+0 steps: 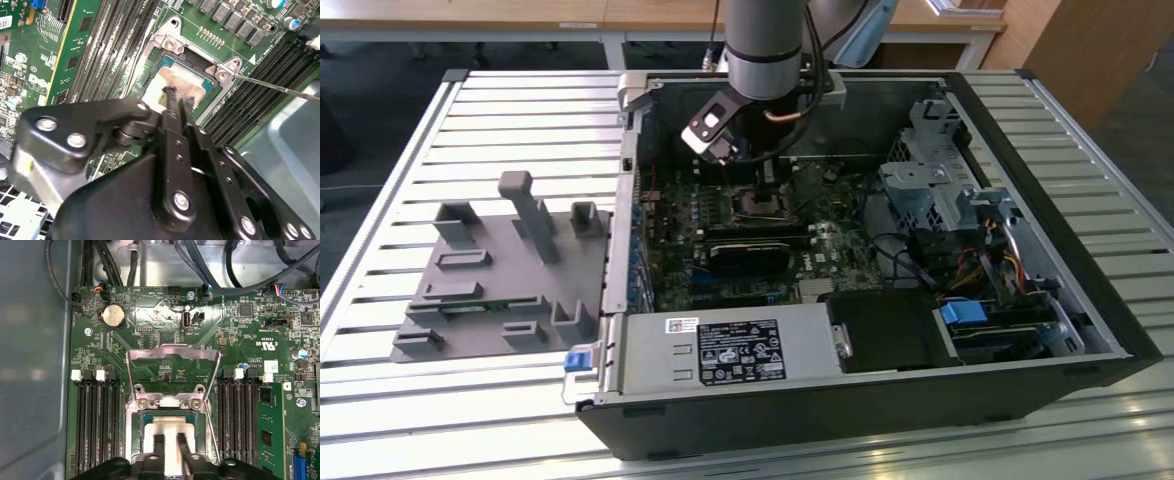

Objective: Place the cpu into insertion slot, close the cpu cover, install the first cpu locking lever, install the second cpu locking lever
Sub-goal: 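Place the cpu into insertion slot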

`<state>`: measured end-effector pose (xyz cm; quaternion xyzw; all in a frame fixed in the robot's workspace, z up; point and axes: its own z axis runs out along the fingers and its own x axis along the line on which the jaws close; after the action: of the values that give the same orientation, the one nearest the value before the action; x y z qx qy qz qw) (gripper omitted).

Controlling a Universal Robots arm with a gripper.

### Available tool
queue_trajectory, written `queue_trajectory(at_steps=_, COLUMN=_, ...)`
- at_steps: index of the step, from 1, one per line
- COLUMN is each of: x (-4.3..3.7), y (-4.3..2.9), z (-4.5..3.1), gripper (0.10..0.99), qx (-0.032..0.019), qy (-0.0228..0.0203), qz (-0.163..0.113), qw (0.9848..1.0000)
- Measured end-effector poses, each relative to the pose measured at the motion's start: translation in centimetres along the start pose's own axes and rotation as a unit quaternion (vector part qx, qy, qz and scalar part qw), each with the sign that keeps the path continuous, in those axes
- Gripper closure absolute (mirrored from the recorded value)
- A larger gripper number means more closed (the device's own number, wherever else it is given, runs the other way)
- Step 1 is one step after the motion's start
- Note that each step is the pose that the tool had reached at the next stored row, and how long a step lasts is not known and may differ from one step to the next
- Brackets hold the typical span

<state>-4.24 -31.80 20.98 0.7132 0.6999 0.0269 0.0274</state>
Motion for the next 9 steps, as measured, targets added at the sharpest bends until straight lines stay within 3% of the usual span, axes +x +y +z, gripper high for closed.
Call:
queue_trajectory(at_steps=3, x=0.00, y=0.01, z=-0.07, gripper=0.961, qx=0.0003, qy=0.0000, qz=0.000, qw=1.0000)
queue_trajectory(at_steps=9, x=0.00, y=0.02, z=-0.16, gripper=0.980, qx=0.0003, qy=0.0000, qz=0.000, qw=1.0000)
